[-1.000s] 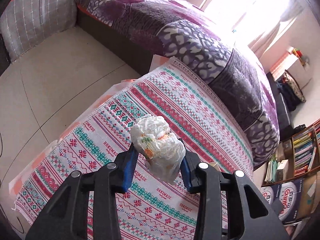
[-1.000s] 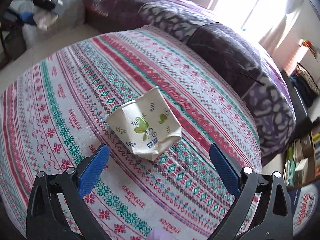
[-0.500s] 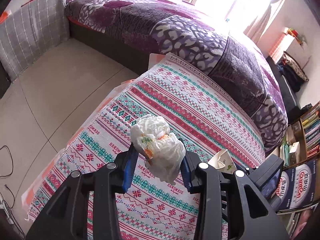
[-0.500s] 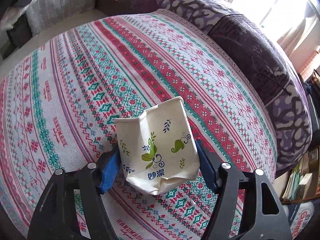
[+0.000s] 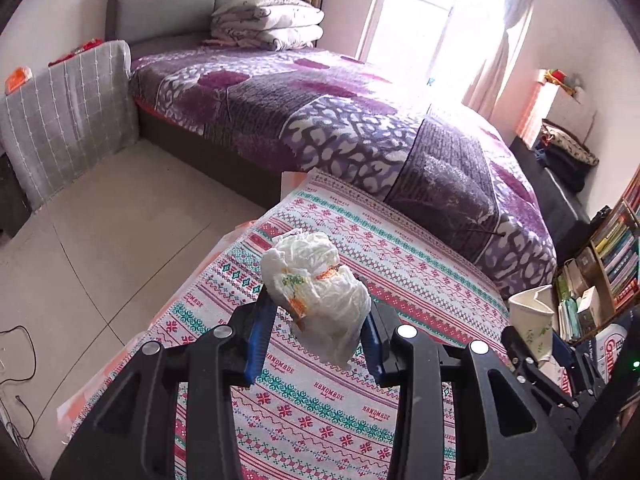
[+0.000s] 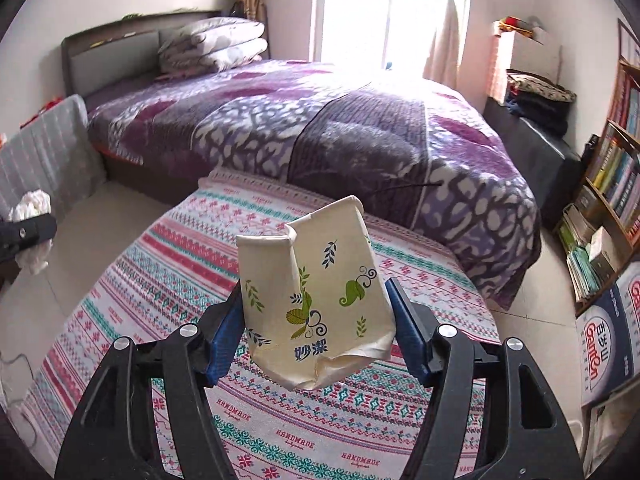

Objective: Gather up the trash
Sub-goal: 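Carry the paper cup into the bin and open the right gripper while the left holds the tissue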

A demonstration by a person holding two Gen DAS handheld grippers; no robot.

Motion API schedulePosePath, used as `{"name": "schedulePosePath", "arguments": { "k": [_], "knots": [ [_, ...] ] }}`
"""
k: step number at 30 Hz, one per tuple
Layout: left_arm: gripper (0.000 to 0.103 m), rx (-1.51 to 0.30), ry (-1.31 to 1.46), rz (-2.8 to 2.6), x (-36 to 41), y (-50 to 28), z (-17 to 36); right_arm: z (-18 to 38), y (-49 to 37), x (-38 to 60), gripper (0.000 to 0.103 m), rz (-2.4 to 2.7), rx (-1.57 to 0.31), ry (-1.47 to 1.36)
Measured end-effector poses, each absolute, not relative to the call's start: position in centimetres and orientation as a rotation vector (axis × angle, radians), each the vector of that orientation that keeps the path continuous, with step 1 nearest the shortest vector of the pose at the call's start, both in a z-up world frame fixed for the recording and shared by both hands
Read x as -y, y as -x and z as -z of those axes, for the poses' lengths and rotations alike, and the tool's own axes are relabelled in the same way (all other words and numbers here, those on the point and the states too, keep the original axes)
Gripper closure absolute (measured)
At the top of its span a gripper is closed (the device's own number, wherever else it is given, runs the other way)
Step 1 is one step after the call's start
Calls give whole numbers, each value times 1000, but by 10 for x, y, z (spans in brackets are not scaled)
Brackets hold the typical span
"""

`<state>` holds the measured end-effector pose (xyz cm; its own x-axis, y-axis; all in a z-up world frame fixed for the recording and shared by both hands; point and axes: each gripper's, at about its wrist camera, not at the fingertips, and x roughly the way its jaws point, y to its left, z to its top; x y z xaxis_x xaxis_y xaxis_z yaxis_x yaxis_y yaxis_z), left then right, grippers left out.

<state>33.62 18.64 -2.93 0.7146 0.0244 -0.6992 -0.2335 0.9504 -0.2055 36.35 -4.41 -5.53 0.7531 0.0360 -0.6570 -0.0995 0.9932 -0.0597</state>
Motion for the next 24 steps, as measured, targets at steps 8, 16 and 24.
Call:
{"name": "schedulePosePath", "arguments": {
  "k": [8, 16, 24],
  "knots": [
    [64, -729, 238, -95, -154, -313, 16, 30, -312, 96, 37, 92, -662, -22],
    [64, -740, 180, -21, -106, -304, 19, 42, -264, 155, 36, 226, -728, -150],
    [64, -779, 136, 49, -55, -298, 34, 54, -230, 215, 35, 345, -682, -218]
  ]
}}
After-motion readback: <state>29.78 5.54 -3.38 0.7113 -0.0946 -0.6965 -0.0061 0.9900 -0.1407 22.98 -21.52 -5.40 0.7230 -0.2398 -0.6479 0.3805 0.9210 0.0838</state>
